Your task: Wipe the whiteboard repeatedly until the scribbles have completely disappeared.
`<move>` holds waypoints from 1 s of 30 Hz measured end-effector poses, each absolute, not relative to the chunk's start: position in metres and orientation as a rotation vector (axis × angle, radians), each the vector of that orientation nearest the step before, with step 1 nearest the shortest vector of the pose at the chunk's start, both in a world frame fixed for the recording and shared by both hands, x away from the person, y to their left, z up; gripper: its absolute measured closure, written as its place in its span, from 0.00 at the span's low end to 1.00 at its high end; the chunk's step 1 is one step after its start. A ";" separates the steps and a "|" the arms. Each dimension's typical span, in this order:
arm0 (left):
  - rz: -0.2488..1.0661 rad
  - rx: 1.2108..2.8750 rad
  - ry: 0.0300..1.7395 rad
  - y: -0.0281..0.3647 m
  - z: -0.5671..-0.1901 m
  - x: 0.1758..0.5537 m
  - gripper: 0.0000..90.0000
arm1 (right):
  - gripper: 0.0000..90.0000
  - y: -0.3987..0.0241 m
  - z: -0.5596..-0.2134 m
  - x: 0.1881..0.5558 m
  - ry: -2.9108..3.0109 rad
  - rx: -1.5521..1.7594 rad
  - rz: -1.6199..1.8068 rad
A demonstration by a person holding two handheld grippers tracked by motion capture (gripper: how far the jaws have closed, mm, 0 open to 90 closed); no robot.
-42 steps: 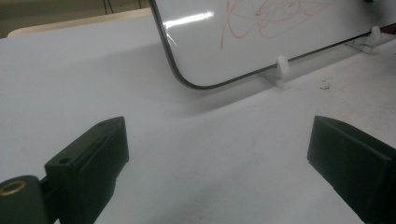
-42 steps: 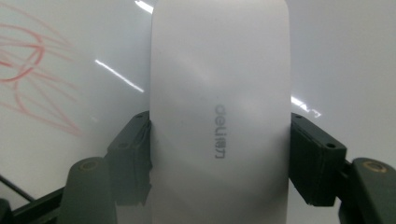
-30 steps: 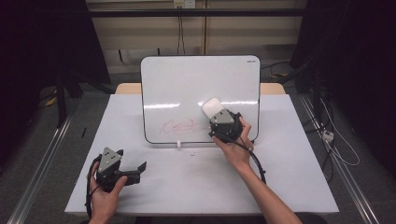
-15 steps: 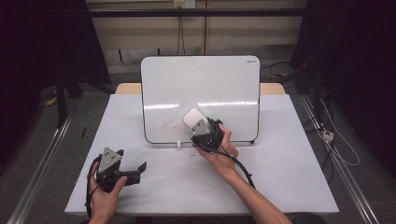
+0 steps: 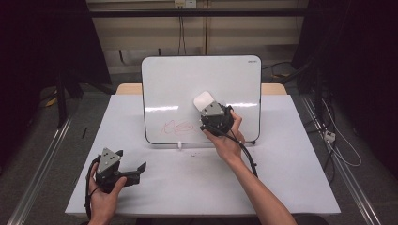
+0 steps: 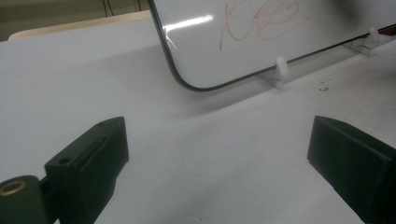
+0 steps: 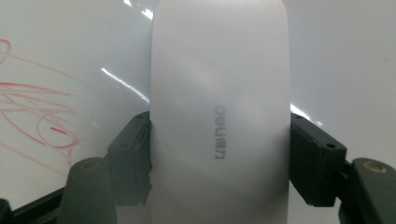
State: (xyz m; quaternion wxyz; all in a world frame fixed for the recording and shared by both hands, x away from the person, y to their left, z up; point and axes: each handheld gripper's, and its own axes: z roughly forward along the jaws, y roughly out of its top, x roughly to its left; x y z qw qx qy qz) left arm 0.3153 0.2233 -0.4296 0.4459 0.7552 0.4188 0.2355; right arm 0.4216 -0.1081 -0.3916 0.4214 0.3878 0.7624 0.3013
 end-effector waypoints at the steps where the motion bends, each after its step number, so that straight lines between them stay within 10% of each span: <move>1: 0.584 1.871 1.037 0.223 -0.430 0.315 0.06 | 0.35 -0.107 -0.392 0.421 1.906 0.968 0.752; 30: 0.576 1.877 1.024 0.223 -0.430 0.314 0.06 | 0.35 -0.062 -0.422 0.401 1.987 0.778 0.786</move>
